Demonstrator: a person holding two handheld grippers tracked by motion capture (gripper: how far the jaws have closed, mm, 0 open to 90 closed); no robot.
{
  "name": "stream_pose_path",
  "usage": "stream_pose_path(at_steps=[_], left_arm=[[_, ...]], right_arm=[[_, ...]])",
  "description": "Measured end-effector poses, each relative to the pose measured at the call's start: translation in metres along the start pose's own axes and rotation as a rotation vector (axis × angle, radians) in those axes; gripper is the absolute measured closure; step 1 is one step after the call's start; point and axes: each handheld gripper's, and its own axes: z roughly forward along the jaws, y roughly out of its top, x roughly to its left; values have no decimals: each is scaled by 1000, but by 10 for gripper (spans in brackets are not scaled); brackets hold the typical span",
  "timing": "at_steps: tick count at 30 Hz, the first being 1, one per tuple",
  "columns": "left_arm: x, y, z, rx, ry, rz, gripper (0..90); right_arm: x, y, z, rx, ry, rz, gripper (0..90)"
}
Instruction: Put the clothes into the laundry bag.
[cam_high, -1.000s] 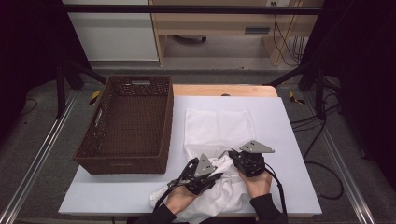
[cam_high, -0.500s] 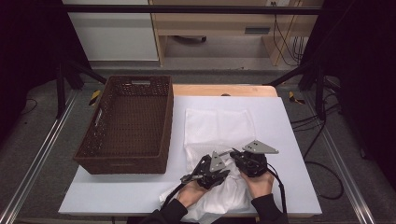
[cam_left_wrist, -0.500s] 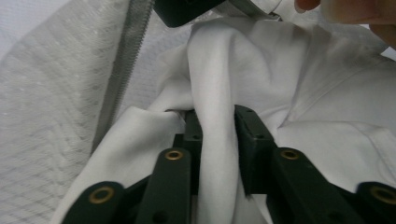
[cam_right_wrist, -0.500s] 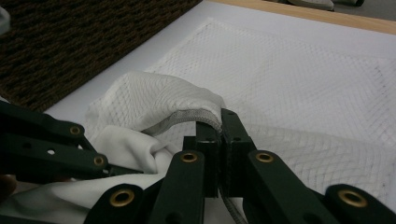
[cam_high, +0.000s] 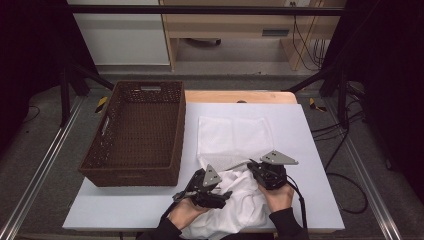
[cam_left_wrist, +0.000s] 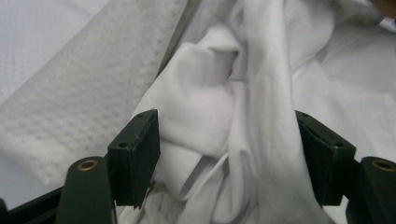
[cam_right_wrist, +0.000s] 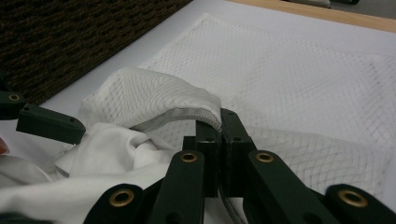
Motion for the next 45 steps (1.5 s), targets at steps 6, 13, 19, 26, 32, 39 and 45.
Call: stream_pose_path(at_steps=[6, 13, 19, 26, 32, 39, 45], left_arm=[[0, -6, 3, 7, 5, 19, 540], [-6, -2, 3, 13, -11, 5, 848], [-13, 14, -10, -48, -34, 24, 856], [-19, 40, -1, -94, -31, 37, 853], [-18, 44, 30, -36, 36, 51, 842], [-3, 37, 52, -15, 70, 19, 783], [-3, 33, 33, -40, 51, -13, 458]], right_arm=[[1, -1, 2, 10, 6, -3, 876], [3, -1, 3, 15, 6, -4, 878], [3, -1, 4, 15, 8, 0, 878], [3, -2, 5, 16, 11, 6, 878], [3, -2, 4, 11, 15, 7, 877], [4, 0, 2, 1, 21, -4, 877], [1, 0, 1, -1, 13, 3, 877]])
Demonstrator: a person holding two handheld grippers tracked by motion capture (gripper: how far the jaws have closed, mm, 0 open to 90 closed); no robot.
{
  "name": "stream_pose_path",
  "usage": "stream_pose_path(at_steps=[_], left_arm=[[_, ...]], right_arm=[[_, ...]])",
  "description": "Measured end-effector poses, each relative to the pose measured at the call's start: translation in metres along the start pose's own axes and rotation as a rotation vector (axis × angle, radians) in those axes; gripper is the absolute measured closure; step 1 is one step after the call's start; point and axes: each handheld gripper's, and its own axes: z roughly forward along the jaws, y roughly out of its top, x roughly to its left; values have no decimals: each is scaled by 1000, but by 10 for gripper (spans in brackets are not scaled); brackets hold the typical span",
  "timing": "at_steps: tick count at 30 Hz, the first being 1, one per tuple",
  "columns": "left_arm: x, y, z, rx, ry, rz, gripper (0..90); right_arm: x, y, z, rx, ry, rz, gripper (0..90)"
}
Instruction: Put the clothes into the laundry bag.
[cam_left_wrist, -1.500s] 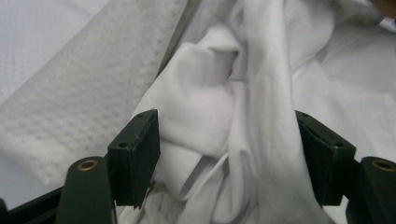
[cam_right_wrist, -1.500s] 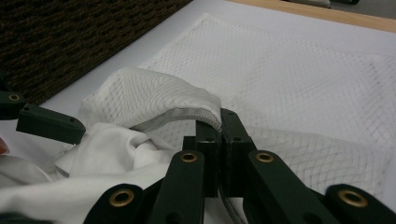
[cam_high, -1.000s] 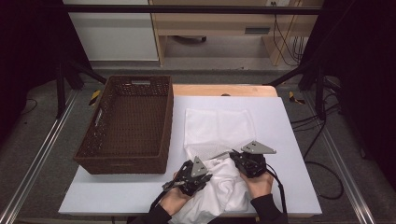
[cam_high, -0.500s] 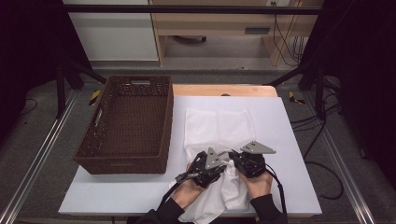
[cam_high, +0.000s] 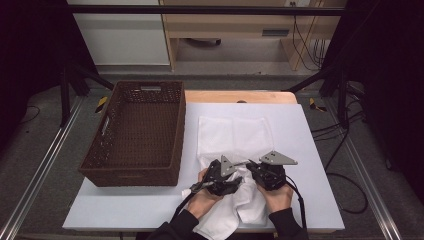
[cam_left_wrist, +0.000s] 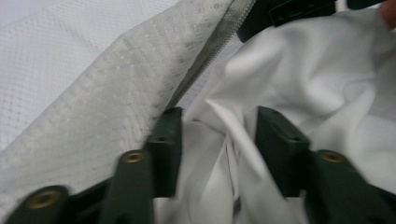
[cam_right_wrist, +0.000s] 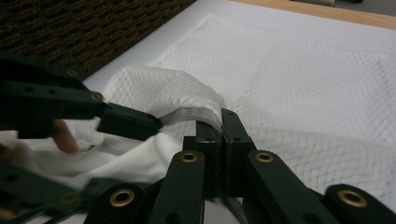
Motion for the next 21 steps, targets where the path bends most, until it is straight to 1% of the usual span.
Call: stream_pose_path(at_steps=[1, 2, 5, 7, 8, 11, 12, 13, 14, 15, 16, 17, 18, 20, 21], left_arm=[[0, 0, -6, 3, -6, 1, 403], [0, 0, -12, 0, -9, 6, 368], [-2, -3, -30, 5, -21, 17, 316], [-3, -9, -41, 16, -6, 40, 309], [-3, -13, -46, 18, -2, 40, 309], [1, -27, -54, 27, 4, 19, 325], [3, -32, -54, 37, 6, 10, 335], [5, -37, -53, 51, 4, -8, 348], [7, -42, -50, 58, -12, -29, 379], [9, -45, -47, 65, -24, -41, 430], [10, -48, -44, 76, -28, -48, 454], [11, -49, -41, 76, -38, -51, 513], [11, -50, -39, 76, -36, -58, 568], [10, -49, -40, 67, -22, -47, 683], [10, -48, -41, 62, -38, -61, 773]], right_arm=[[-1, 0, 0, -2, -1, 5, 877], [-1, 0, -1, -3, -1, 4, 877], [-2, 0, -2, -2, -4, 8, 877], [-2, 0, -2, -2, -6, 4, 877], [-2, 0, -2, -2, -7, 4, 877], [-2, 0, -1, -1, -8, 5, 877], [-1, 0, -1, 2, -7, 6, 877], [-1, 0, -1, 3, -8, 5, 877], [-1, 0, 0, 4, -6, 7, 877], [-1, 0, 0, 4, -5, 4, 878], [-1, 0, 0, 5, -4, 1, 878], [-1, 0, 0, 7, -3, 3, 878], [0, 0, 0, 6, -4, 5, 877], [0, 0, 0, 8, -5, 3, 878], [0, 0, 0, 9, -4, 3, 878]])
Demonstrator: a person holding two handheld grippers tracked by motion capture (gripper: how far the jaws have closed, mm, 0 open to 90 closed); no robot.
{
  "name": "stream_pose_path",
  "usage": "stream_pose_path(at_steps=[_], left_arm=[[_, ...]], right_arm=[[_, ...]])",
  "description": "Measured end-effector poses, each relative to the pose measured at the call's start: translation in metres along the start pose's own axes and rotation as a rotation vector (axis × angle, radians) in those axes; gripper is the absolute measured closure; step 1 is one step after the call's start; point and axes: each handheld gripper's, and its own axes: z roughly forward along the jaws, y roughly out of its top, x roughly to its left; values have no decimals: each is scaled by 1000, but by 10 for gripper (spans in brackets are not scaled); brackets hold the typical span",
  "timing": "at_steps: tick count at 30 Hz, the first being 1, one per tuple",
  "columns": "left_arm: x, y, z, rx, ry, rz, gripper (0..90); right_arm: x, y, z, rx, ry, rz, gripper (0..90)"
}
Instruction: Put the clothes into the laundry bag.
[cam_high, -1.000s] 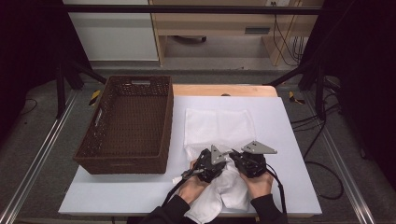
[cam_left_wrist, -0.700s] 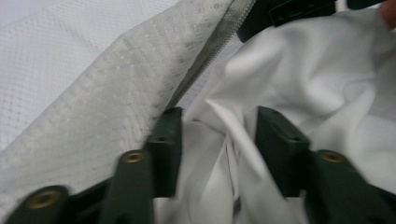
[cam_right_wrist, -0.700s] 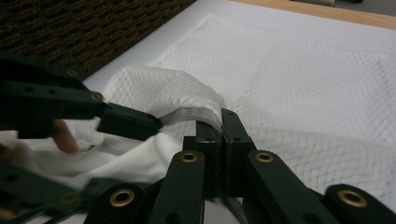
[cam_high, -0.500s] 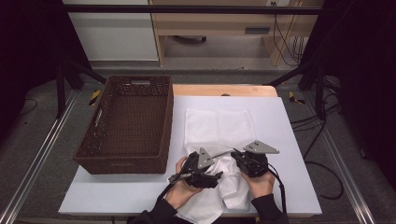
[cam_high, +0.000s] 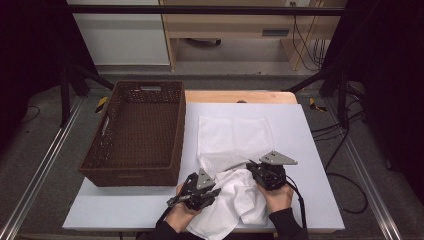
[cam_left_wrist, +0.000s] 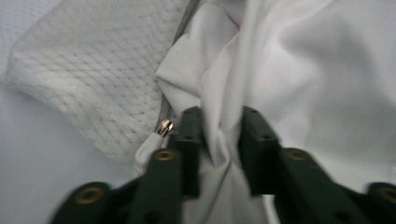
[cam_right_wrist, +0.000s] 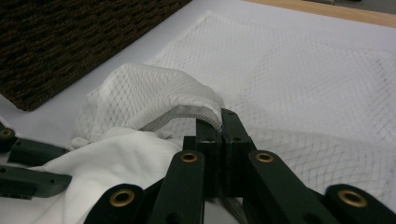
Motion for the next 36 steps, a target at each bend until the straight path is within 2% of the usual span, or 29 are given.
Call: stream_pose_path(at_steps=[3, 6, 9, 13, 17, 19, 21, 27, 30, 33, 36], left_arm=[[-6, 5, -3, -5, 23, 28, 816], [-12, 14, -8, -41, 18, 50, 819], [-17, 26, -13, -89, -6, 57, 818], [-23, 40, -11, -133, -26, 56, 816], [-32, 52, 7, -125, -8, 85, 813], [-32, 56, 19, -113, -6, 78, 810], [-31, 58, 32, -104, -6, 70, 808], [-19, 58, 67, -54, 59, 65, 775], [-15, 58, 67, -52, 61, 54, 742], [-17, 58, 62, -53, 78, 50, 653], [-16, 56, 48, -74, 47, 40, 532]], right_arm=[[0, 0, 1, 4, 2, -4, 878], [1, -1, 2, 5, 0, -3, 878], [0, -1, 2, 5, 1, -4, 878], [0, -1, 2, 5, 3, -3, 878], [1, -1, 2, 6, 4, -3, 878], [0, -1, 1, 3, 5, 1, 878], [0, 0, 1, -2, 7, 4, 878], [0, 1, -2, -19, 9, 3, 877], [1, 2, -3, -17, 14, 1, 877], [1, 2, -4, -15, 14, 5, 877], [-1, 2, -5, -19, 11, 2, 877]])
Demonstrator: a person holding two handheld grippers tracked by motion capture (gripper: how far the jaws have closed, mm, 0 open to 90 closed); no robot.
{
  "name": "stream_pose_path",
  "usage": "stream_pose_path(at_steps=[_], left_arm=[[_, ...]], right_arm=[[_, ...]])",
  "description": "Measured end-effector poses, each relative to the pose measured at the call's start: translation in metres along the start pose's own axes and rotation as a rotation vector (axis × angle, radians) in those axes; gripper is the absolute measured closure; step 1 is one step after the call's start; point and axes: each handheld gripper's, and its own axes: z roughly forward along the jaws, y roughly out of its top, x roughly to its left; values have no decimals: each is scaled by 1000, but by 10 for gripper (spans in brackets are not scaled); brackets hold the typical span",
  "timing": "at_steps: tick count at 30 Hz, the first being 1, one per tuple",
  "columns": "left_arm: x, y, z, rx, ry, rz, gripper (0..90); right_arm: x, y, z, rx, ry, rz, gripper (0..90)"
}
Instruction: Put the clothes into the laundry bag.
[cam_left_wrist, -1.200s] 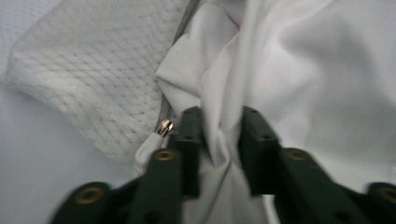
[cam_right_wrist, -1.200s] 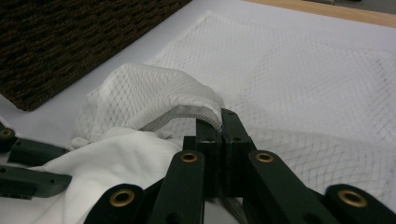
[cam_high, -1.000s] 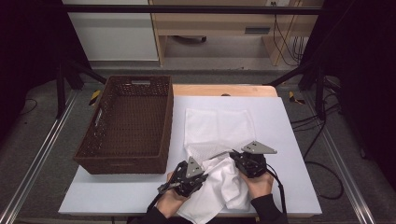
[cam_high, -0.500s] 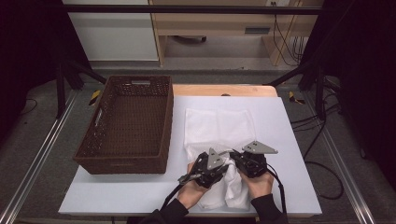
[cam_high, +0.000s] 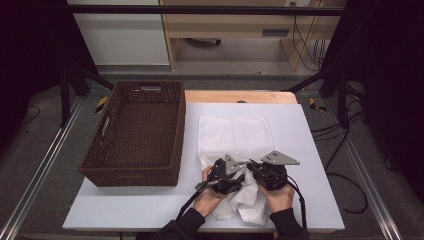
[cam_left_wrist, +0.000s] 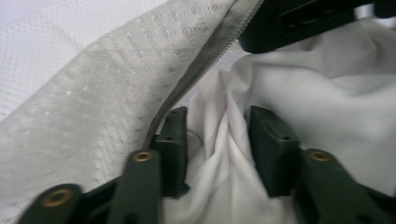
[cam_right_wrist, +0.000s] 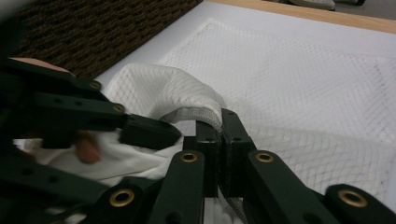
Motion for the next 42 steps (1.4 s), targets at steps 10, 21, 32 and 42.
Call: stream_pose_path(at_steps=[10, 21, 32, 42], left_arm=[[0, -25, -55, -4, 0, 43, 346], [8, -41, -33, 35, 24, -2, 708], [-15, -10, -30, -13, -30, 50, 808], [-4, -4, 17, 47, 71, 42, 703]], right_arm=[[-2, 0, -1, -3, -4, 10, 877], [0, -1, 3, 12, -3, -2, 877], [1, 0, 2, 1, 5, -2, 879], [4, 3, -3, -19, 14, -11, 878]])
